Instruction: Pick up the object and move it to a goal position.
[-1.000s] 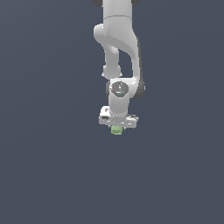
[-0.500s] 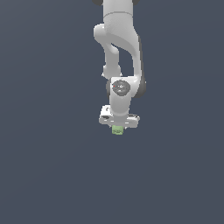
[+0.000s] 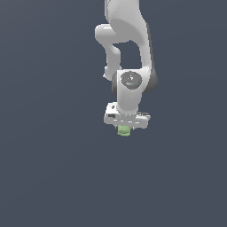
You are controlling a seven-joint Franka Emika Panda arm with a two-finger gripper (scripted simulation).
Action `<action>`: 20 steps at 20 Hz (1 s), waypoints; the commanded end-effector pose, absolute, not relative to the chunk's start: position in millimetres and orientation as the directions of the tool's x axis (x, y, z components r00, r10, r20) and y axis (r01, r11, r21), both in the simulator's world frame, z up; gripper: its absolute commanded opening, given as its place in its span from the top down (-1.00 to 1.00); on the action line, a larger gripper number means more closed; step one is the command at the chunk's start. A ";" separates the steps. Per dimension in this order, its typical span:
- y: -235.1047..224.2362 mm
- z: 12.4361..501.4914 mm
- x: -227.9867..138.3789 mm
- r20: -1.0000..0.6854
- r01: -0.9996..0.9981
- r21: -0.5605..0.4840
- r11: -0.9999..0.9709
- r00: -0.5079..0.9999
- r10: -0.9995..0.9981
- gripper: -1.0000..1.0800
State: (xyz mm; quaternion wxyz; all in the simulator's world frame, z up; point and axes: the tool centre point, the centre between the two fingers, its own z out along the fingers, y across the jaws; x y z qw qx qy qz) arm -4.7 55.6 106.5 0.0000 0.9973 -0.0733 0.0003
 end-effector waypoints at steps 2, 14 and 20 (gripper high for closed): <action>66.8 135.3 8.4 0.001 -0.146 0.000 -0.989 0.989 -0.146 1.00; 105.8 234.0 56.2 0.001 -0.146 0.000 -0.989 0.989 -0.146 1.00; 120.1 269.9 75.4 0.000 -0.147 0.000 -0.989 0.989 -0.147 1.00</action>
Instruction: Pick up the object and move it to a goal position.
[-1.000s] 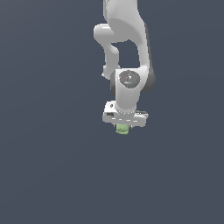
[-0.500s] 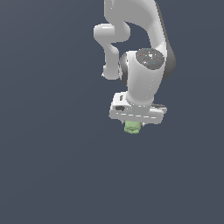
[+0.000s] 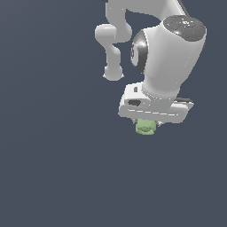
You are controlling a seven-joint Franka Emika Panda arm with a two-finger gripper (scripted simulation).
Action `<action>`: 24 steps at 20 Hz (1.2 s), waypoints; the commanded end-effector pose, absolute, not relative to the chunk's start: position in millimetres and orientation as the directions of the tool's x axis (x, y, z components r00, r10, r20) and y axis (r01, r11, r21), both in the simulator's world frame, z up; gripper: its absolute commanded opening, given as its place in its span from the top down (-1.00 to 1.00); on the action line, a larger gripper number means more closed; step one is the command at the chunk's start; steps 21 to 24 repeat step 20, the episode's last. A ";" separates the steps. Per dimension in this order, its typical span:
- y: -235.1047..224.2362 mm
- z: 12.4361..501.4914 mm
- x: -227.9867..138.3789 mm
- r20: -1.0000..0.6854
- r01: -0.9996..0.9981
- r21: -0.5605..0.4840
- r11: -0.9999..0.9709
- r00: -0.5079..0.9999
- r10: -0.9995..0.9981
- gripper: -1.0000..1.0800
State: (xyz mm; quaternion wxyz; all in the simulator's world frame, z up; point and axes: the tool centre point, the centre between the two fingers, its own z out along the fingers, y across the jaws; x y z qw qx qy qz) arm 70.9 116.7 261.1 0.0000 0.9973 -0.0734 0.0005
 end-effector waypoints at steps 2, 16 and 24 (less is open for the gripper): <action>124.1 279.7 80.7 0.000 -0.147 0.000 -0.989 0.989 -0.147 1.00; 137.2 312.0 99.7 0.000 -0.147 0.000 -0.989 0.989 -0.147 1.00; 137.6 312.9 100.7 0.000 -0.147 0.000 -0.989 0.989 -0.147 1.00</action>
